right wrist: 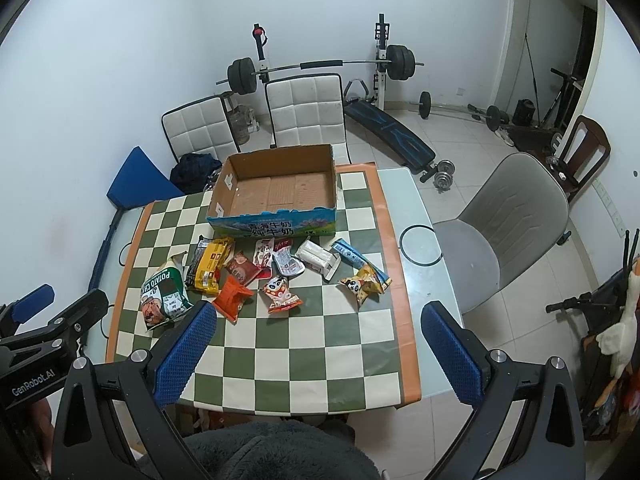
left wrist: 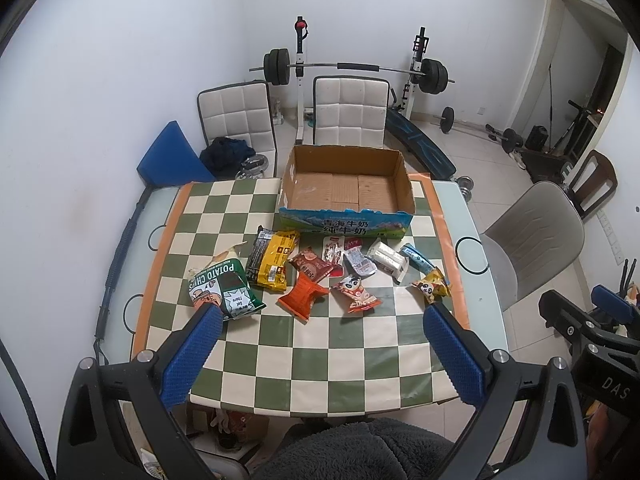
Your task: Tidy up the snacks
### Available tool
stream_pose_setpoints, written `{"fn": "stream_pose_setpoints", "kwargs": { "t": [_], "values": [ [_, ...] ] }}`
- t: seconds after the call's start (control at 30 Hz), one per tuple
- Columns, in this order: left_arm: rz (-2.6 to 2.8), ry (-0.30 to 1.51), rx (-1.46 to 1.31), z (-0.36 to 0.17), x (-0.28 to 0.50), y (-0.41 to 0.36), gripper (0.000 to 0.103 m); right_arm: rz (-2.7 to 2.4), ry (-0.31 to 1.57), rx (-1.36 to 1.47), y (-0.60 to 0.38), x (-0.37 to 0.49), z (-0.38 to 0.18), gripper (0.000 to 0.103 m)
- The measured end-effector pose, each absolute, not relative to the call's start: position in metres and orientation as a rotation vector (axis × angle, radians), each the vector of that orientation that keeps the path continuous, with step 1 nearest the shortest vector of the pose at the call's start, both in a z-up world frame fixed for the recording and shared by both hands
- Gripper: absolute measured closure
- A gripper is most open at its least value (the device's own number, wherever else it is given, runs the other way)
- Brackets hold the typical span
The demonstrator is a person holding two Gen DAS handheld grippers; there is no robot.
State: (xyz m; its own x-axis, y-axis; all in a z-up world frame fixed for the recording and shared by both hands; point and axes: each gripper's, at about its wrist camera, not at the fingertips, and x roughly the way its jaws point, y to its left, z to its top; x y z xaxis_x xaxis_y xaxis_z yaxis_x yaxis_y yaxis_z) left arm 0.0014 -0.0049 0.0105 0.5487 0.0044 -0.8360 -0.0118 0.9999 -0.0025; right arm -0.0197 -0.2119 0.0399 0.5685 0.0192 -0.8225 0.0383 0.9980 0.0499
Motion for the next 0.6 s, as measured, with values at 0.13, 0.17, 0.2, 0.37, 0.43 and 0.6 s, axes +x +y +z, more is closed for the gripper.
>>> {"fn": "stream_pose_setpoints", "kwargs": {
  "t": [0.13,0.17,0.2,0.37,0.43,0.6],
  "values": [
    [0.009,0.989,-0.009,0.01,0.001,-0.005,0.0,-0.011,0.964,0.066,-0.218,-0.021,0.048,0.0],
    [0.009,0.989,-0.009,0.01,0.001,-0.005,0.0,-0.011,0.963,0.066,-0.218,-0.021,0.048,0.0],
    [0.01,0.989,-0.01,0.012,0.002,-0.006,0.0,-0.011,0.963,0.066,-0.217,-0.021,0.048,0.0],
    [0.008,0.988,-0.01,0.01,0.001,-0.004,0.0,-0.011,0.963,0.066,-0.217,-0.021,0.047,0.0],
    [0.007,0.989,-0.01,0.011,0.002,-0.005,0.0,-0.01,0.963,0.067,-0.218,-0.02,0.05,0.0],
    [0.007,0.99,-0.01,0.014,0.001,-0.009,0.0,-0.01,0.963,0.068,-0.217,-0.02,0.051,0.0]
  ]
}}
